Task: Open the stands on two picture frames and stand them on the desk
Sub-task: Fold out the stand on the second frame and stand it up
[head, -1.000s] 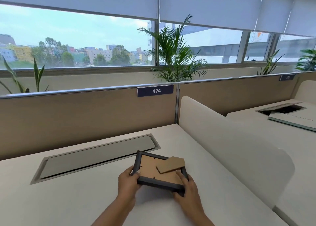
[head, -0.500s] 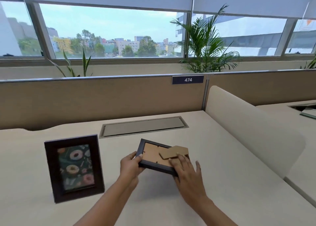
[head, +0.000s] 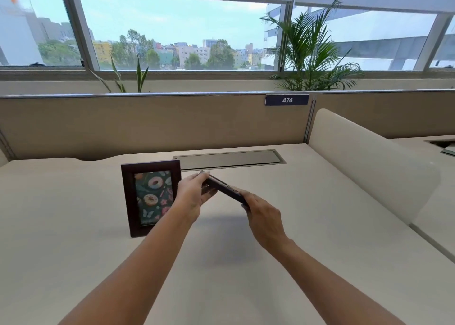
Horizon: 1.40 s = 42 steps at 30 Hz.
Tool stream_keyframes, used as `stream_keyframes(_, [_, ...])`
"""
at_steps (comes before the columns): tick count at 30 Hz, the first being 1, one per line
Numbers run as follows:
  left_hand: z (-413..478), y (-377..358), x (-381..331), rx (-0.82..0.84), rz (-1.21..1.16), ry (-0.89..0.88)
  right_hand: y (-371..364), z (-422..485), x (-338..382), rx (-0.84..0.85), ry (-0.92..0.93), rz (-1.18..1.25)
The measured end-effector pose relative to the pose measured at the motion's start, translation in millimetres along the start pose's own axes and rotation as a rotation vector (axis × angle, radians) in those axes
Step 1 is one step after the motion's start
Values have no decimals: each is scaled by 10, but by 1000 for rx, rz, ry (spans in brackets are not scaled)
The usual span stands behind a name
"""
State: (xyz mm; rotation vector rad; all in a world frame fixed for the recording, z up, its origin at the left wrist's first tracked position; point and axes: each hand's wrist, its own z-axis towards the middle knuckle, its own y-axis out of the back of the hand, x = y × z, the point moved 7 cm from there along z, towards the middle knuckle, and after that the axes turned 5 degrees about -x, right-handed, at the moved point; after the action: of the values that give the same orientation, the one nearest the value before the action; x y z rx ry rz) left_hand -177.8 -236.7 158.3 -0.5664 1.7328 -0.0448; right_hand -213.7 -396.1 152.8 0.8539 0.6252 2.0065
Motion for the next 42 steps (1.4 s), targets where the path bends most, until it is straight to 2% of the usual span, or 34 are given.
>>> stream_keyframes(5, [-131,145,-55,120,101,-117,-18,-93,147,-49,-131,170])
stream_keyframes(10, [-156,363,-1,31,238,-194,-20,-85,236,25,-306,585])
stream_keyframes(14, [-162,540,78,-19,341,-172,-87,-97,291,89,-540,985])
stream_keyframes(19, [-185,690,66,1,309,-170,-145,-99,255,93,-734,1228])
stream_keyframes(29, [-227,811,0,-13,308,-174,-282,-165,269,155,-932,1296])
stream_keyframes(37, [-283,857,-16,-10,301,-171,-305,-210,332,147,-946,1313])
stream_keyframes(42, [-361,713,35,59,372,-149,-230,-202,347,38,-862,1226])
